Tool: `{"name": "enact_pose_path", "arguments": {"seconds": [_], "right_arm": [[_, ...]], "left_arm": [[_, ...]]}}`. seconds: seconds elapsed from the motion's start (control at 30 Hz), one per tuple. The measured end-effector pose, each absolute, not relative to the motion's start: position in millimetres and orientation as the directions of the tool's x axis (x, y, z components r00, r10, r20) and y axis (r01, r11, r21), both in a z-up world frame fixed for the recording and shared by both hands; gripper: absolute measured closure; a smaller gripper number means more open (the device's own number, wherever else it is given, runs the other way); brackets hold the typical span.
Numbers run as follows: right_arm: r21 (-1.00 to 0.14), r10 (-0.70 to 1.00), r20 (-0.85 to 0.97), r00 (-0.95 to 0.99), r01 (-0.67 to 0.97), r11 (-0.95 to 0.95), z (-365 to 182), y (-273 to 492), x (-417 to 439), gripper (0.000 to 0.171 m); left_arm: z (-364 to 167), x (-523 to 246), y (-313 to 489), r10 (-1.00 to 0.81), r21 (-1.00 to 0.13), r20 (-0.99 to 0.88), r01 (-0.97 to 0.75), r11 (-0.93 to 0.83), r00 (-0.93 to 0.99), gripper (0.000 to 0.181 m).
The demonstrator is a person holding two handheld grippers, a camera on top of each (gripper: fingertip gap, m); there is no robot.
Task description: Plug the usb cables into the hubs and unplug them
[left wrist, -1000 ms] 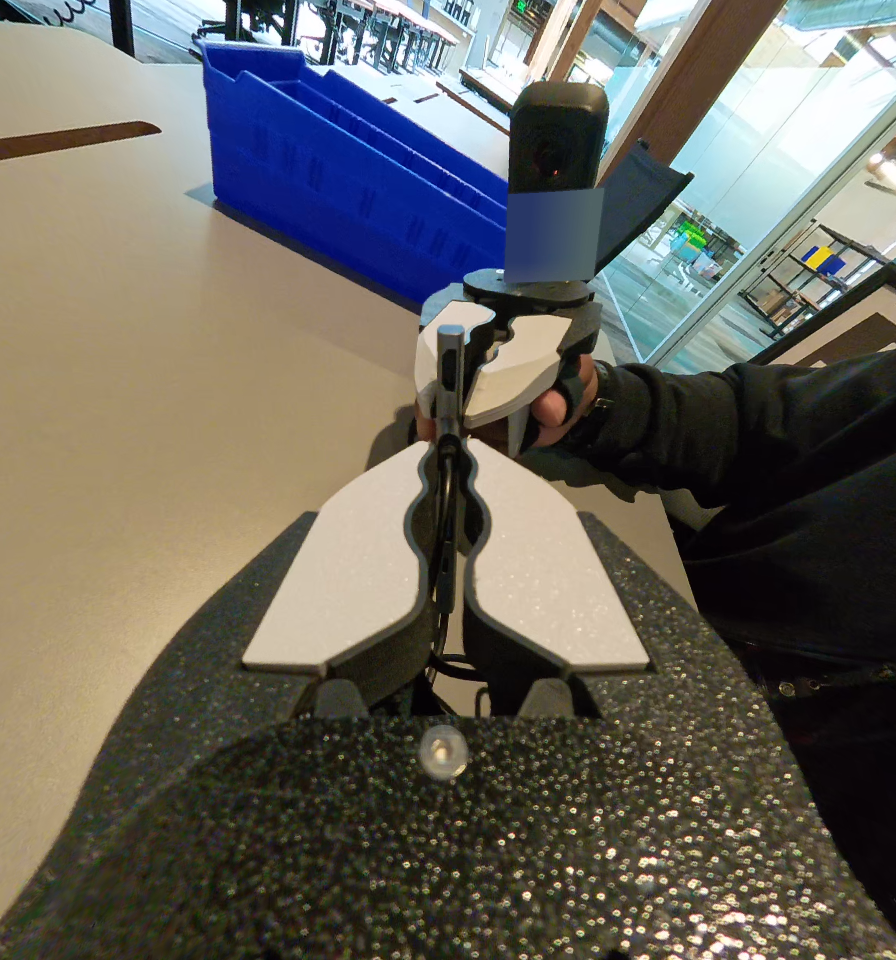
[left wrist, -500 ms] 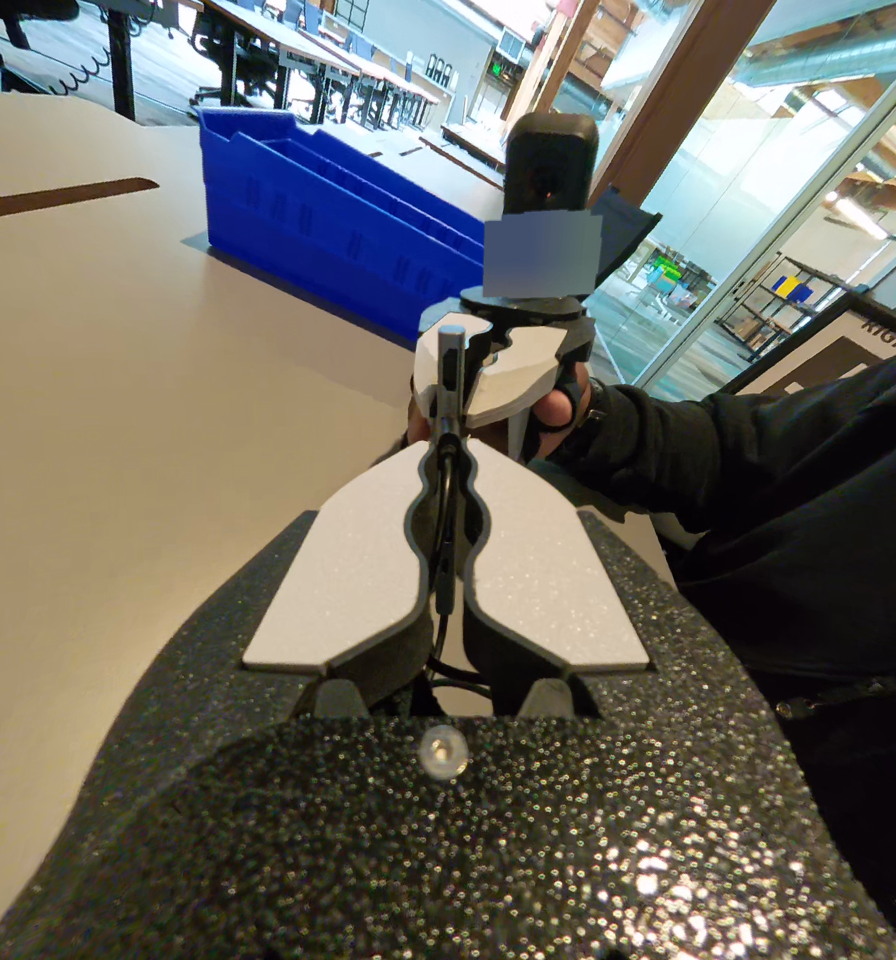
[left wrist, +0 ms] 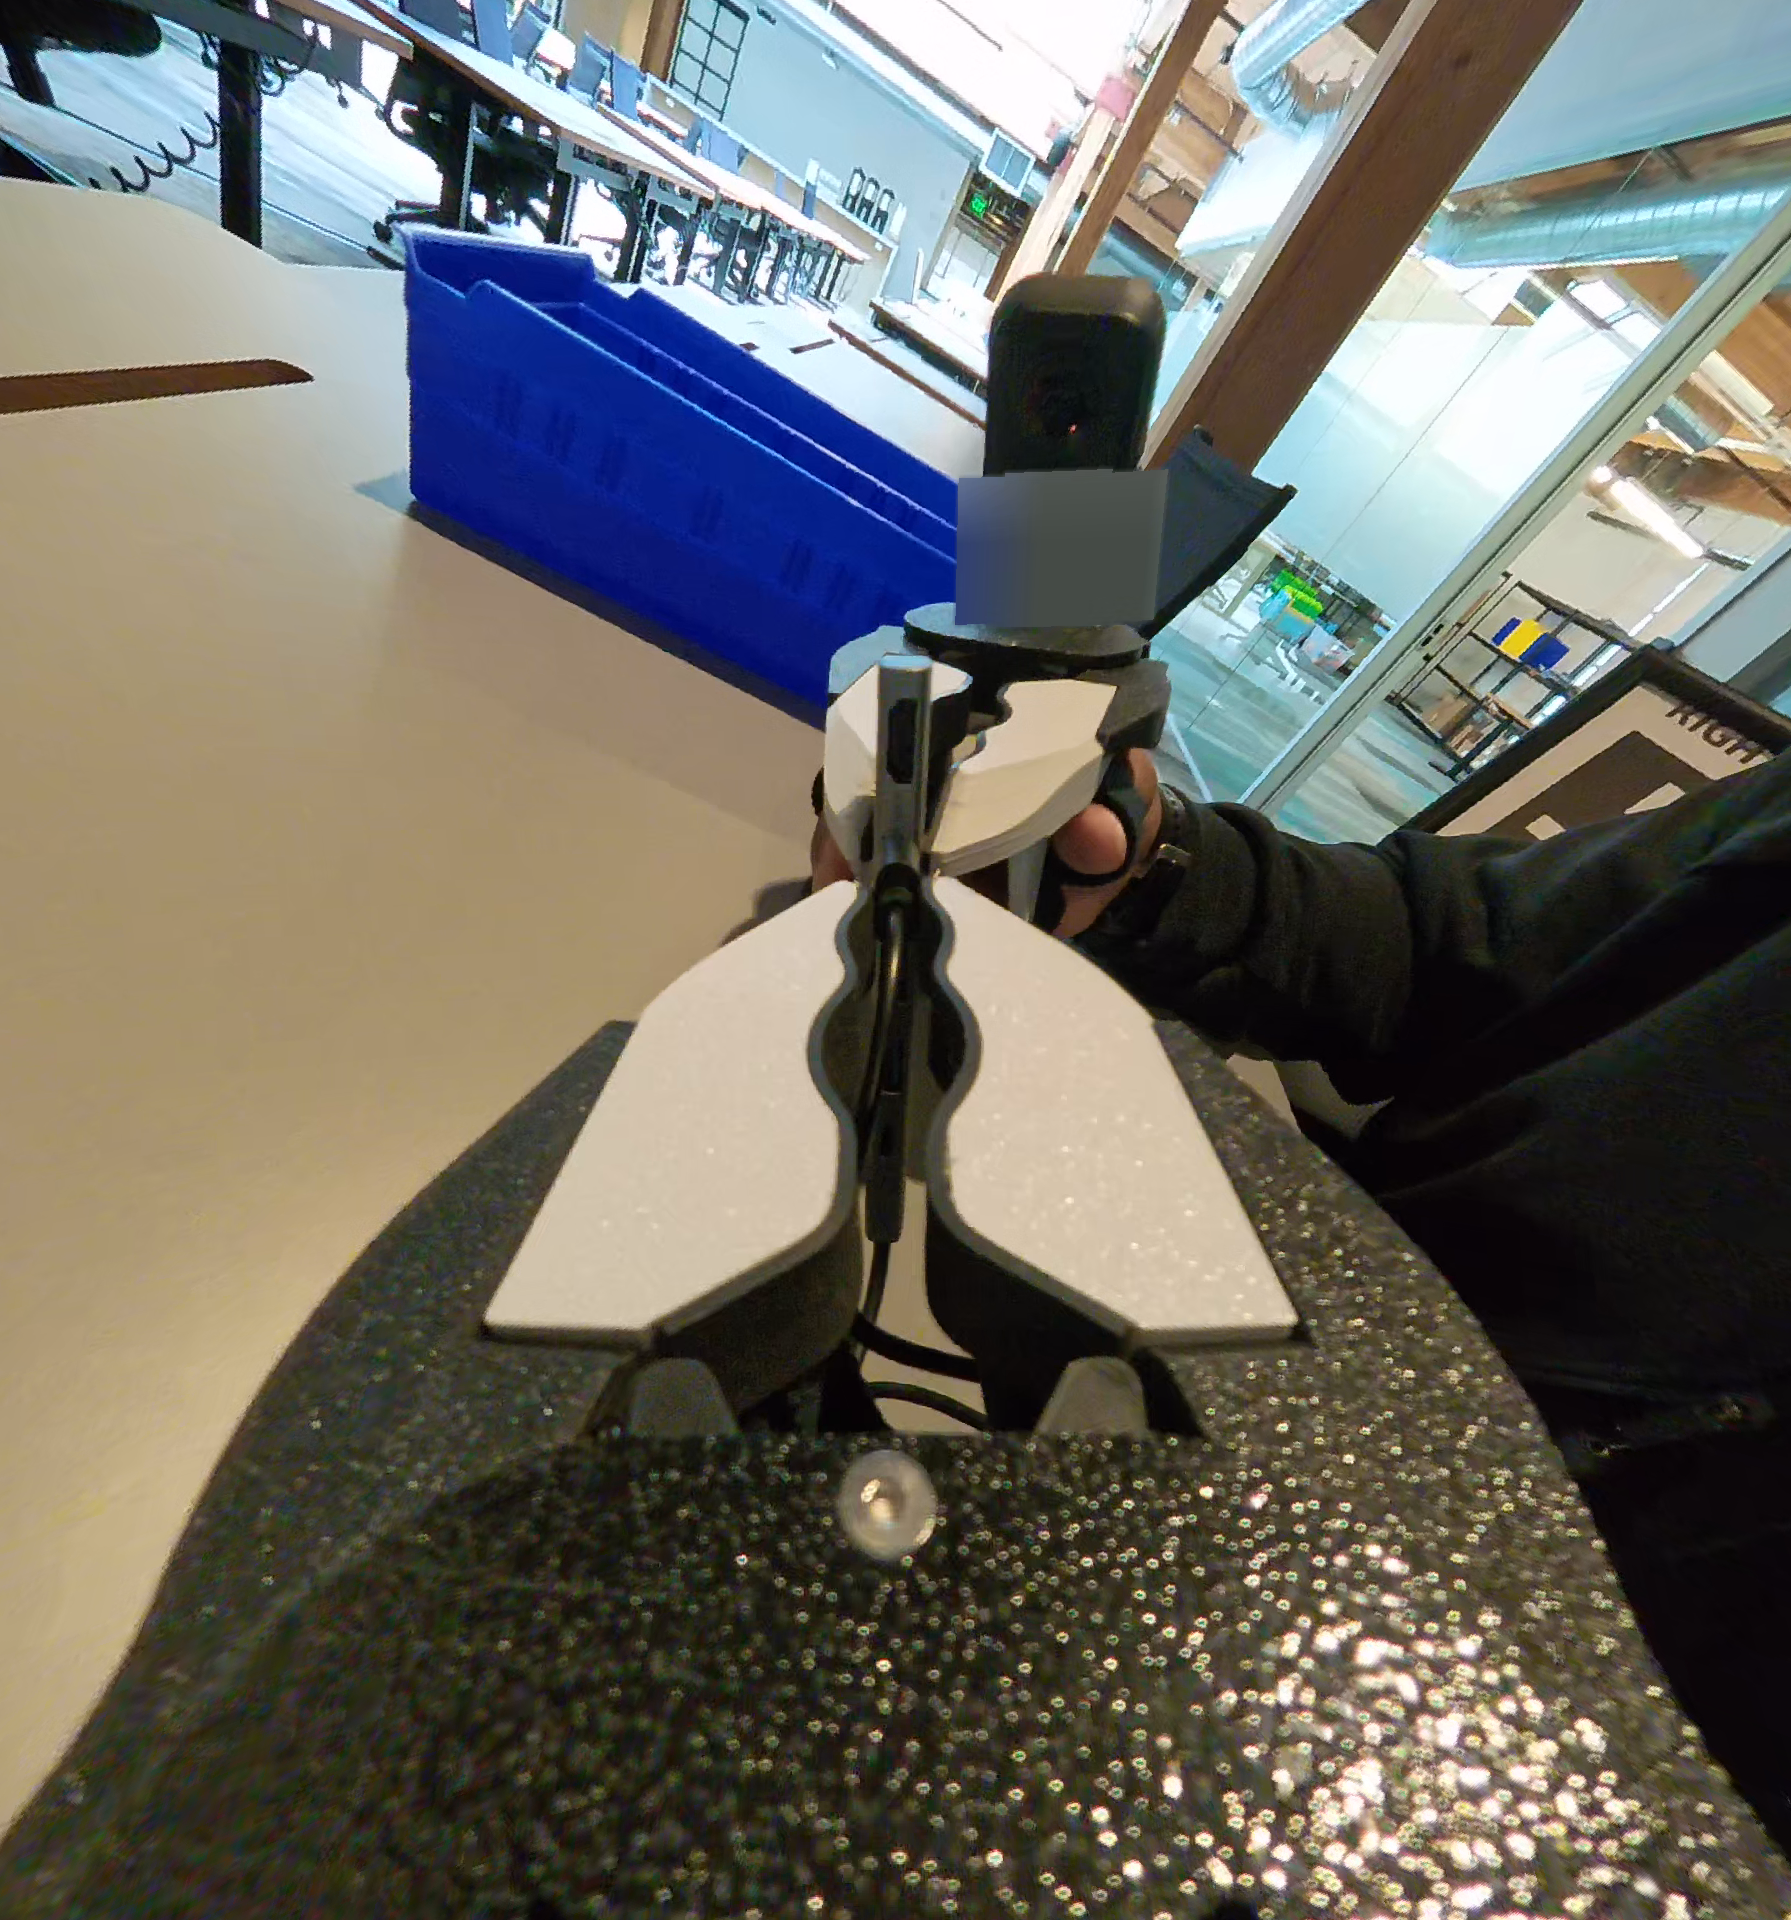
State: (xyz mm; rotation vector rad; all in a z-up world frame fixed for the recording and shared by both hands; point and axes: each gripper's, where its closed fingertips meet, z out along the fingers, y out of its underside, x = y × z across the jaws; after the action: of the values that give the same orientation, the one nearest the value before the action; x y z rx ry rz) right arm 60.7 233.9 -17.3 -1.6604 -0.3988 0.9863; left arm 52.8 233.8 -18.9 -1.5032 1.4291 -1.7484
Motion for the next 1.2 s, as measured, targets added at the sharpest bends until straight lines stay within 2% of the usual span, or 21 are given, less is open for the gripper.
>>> {"name": "enact_pose_path", "arguments": {"seconds": [0.5, 0.7, 0.9, 0.97, 1.1, 1.2], "right_arm": [[-0.904, 0.695, -0.427, 0.579, -0.275, -0.327, -12, 236, 60, 0.161], [-0.897, 0.694, -0.442, 0.568, -0.296, -0.329, -10, 235, 60, 0.152], [-0.902, 0.704, -0.432, 0.564, -0.252, -0.351, -17, 233, 52, 0.153], [-0.906, 0.704, -0.423, 0.570, -0.243, -0.347, -18, 233, 51, 0.160], [-0.924, 0.715, -0.381, 0.586, -0.213, -0.317, -14, 232, 51, 0.161], [-0.942, 0.718, -0.335, 0.610, -0.193, -0.276, -9, 231, 52, 0.161]], "left_arm": [[-14, 54, 236, -0.823, -0.883, 0.461, -0.258, -0.391, -0.333, 0.175], [-13, 55, 240, -0.815, -0.873, 0.484, -0.237, -0.426, -0.320, 0.175], [-10, 55, 237, -0.795, -0.867, 0.498, -0.221, -0.446, -0.346, 0.175], [-9, 55, 234, -0.787, -0.868, 0.497, -0.221, -0.446, -0.366, 0.175], [-6, 54, 233, -0.771, -0.861, 0.508, -0.209, -0.463, -0.384, 0.173], [7, 52, 244, -0.785, -0.865, 0.494, -0.118, -0.488, -0.374, 0.167]]}}
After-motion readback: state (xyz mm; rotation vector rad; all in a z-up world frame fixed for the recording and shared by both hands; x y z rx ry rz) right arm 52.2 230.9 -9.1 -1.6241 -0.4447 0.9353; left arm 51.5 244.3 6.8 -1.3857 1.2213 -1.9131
